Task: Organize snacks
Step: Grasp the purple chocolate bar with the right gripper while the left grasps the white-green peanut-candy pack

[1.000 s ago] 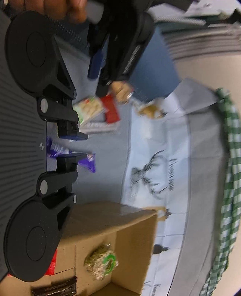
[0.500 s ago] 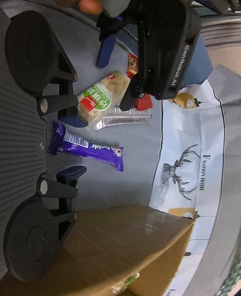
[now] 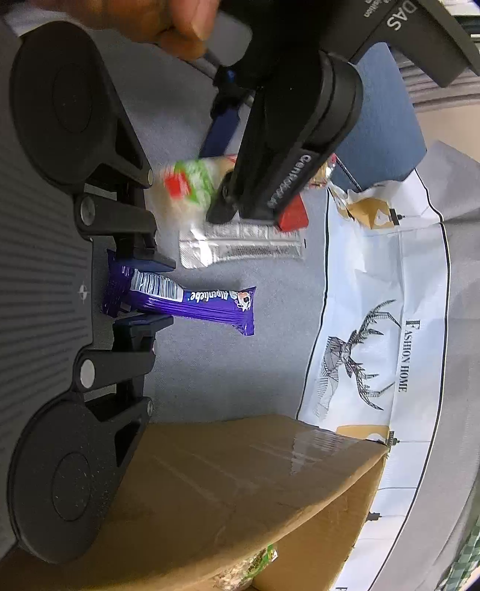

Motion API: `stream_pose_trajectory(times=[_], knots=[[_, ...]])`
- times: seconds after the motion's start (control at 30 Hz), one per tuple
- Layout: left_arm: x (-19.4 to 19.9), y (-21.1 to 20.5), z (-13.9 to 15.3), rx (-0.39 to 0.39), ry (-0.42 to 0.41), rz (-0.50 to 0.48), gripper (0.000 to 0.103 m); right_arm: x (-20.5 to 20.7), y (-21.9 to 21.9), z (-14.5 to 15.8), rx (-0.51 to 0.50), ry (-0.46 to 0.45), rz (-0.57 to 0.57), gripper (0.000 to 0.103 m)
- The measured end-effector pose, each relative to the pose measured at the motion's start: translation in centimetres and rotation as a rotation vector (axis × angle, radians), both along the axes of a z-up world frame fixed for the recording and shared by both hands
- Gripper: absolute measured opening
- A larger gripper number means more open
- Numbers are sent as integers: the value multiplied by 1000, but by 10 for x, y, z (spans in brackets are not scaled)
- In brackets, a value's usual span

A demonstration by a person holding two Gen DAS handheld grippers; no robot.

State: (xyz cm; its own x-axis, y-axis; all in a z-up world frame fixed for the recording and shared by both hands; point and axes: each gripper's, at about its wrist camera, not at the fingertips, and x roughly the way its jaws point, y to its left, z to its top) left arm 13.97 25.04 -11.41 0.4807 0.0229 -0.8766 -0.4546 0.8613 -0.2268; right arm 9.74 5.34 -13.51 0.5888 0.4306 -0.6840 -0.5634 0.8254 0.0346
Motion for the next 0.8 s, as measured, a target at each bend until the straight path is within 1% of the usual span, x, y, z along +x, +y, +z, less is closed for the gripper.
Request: stream_pose_trajectory(times=[0.13,0.27,0.3,0.4,0.43,0.53,0.63,0.67,0.8], knots=[[-21,-1,12,39,-7,-13,40,-10,-3,3,16,28,50,25],[-47,-5,26,83,-22,-25,40,-30,-7,9,17,30,96,25],[-55,-4,29,84,-28,-16,40,-36,-9,11,23,38,102,25],[-73,-1,43,58,-99,6,40,-50,-18,18,56,62,119,25],[-77,0,44,56,-109,3,40,-54,-20,21,64,62,122,25],[-78,-1,39,52,-72,-25,40,-61,-28,24,77,83,129,25],[-74,-1,25,-3,-5,-70,40,-63,-30,20,58,100,132,25],[-71,-3,21,-8,20,-90,40,-63,-31,19,49,104,134,25],[-64,-15,8,19,82,-170,41,-58,-31,10,16,151,142,25]])
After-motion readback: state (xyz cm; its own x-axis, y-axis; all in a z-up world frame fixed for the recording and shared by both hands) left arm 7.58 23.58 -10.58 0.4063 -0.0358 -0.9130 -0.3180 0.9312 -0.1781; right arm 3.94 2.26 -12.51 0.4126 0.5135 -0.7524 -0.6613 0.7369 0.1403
